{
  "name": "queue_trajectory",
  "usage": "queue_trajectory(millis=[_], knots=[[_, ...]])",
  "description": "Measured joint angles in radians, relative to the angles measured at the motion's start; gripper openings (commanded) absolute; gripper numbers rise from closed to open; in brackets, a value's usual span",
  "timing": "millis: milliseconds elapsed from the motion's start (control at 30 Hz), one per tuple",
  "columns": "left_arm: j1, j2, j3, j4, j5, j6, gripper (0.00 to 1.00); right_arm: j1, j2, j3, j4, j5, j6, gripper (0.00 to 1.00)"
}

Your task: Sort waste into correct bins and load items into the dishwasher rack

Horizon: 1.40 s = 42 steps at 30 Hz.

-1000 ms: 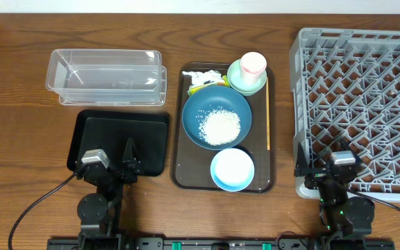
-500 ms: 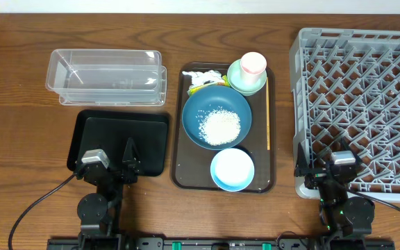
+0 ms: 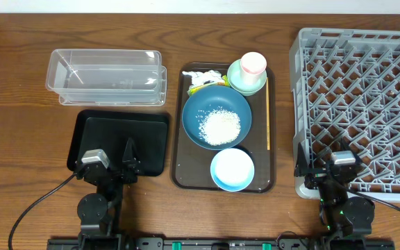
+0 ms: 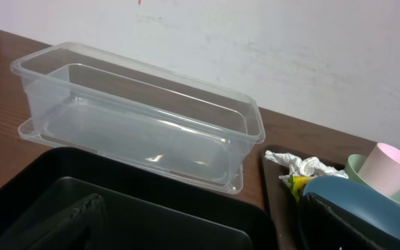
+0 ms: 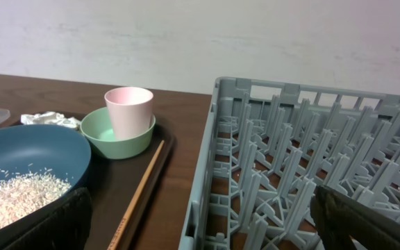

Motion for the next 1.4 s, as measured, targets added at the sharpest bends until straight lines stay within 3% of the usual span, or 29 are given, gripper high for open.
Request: queue_trajectory(millis=[167,367,667,733,867,967,1167,1400], knots=[[0.0,0.0,0.0,0.0,0.01,-0.028,0.9,0.0,0.0,0.0,0.0,0.0,0.0,0.99],[0.0,0.0,0.0,0.011,0.111,-0.237,0.9,0.0,0.0,0.0,0.0,0.0,0.0,0.99],[0.0,0.0,0.0,0.038,0.378,-0.503,0.9,0.0,0.0,0.0,0.0,0.0,0.0,0.99],[0.0,0.0,-0.006,0.087,0.458,-0.56,0.91,0.0,0.0,0.0,0.0,0.0,0.0,0.99],[0.0,0.001,-0.014,0.352,0.599,-0.621,0.9,0.0,0.0,0.0,-0.002,0.001,0.0,0.99],[0.0,0.0,0.02,0.394,0.663,-0.639,0.9,0.0,0.0,0.0,-0.001,0.003,0.0,0.99],[0.0,0.08,0.195,0.186,0.705,-0.592,0.9,0.0,0.0,0.0,-0.001,0.003,0.0,0.99],[0.0,0.391,0.556,-0.206,0.751,-0.391,0.91,0.0,0.0,0.0,-0.002,0.003,0.0,0.99]])
